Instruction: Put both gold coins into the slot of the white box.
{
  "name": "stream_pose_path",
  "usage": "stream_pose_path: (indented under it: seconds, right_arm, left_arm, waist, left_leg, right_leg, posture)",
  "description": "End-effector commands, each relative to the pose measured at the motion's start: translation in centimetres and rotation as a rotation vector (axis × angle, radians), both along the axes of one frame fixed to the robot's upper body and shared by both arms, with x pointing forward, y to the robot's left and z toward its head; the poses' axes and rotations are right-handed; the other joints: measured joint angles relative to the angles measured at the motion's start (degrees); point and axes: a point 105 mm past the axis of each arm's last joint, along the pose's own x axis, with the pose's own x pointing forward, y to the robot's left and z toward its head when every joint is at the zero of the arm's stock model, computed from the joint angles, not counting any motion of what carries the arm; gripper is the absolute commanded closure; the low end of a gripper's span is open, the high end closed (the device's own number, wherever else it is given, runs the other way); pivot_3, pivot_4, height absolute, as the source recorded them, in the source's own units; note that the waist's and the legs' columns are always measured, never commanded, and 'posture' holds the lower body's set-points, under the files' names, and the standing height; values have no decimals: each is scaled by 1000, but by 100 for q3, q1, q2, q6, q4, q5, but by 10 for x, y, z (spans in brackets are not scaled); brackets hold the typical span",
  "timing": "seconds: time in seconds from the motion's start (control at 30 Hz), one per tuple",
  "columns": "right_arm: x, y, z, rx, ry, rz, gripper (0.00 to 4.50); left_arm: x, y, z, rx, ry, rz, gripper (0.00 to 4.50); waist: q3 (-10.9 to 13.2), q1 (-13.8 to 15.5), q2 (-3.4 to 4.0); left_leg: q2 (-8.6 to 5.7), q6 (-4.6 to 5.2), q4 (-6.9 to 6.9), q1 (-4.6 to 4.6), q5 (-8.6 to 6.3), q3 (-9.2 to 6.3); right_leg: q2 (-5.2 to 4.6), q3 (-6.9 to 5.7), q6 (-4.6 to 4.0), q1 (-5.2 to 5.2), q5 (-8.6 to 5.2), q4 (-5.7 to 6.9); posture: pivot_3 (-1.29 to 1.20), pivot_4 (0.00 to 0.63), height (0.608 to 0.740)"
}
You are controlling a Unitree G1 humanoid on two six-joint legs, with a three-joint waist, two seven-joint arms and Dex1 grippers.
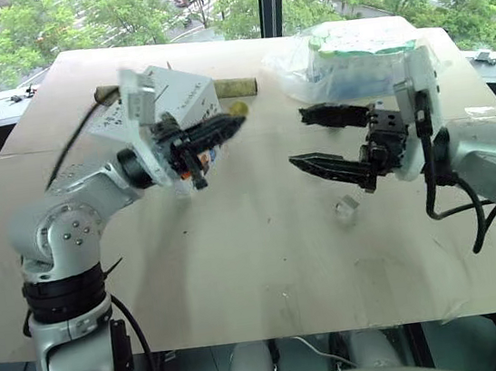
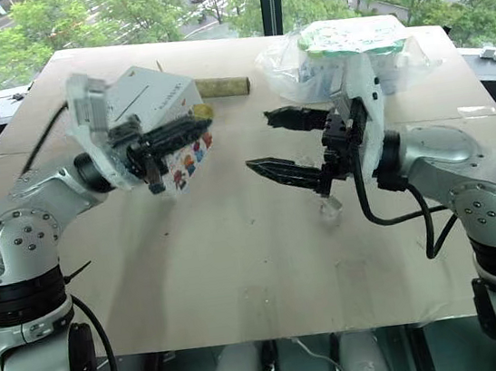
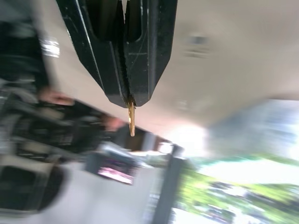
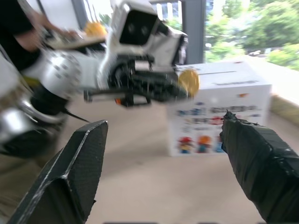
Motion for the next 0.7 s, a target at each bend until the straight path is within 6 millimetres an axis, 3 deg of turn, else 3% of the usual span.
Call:
stream_pose_path:
  seconds: [0.03,0.1,0.17,0.4,0.7]
  right_arm:
    - [-1,-5,13,-84,-186,-62,318]
    - [1,-13,12,-118,-222,-116,318]
    - [0,-18,12,-124,-229,-136,318]
    - [-3,-31,9,-168,-237,-171,318]
    - [-12,-29,14,-157,-248,-142,318]
  left_arm:
    - [16,33,34,77,-222,342,4500]
    - [22,52,46,128,-244,511,4500]
    - [23,58,51,159,-261,574,4500]
    - [41,90,24,280,1,682,4500]
    - [49,83,-3,293,184,552,4500]
  waist:
    - [0,19,0]
    - [2,43,-3]
    - [2,80,-4]
    - [3,109,-3]
    - [3,105,-5]
  left_leg:
    - [0,0,0,0,0,0]
    - [0,0,-1,-3,0,2]
    - [0,0,0,-4,0,2]
    - [0,0,-1,-5,0,3]
    - [1,0,4,-4,0,3]
  right_leg:
    - [0,-1,0,0,0,-4]
    - [0,-1,0,-1,0,0]
    - [0,-1,0,-2,0,5]
    - [-1,-3,1,-1,0,8]
    - [0,-4,1,-1,-1,13]
  posture:
    - [0,150,740]
    - [0,150,740]
    - [0,150,740]
    - [0,150,740]
    - [0,150,740]
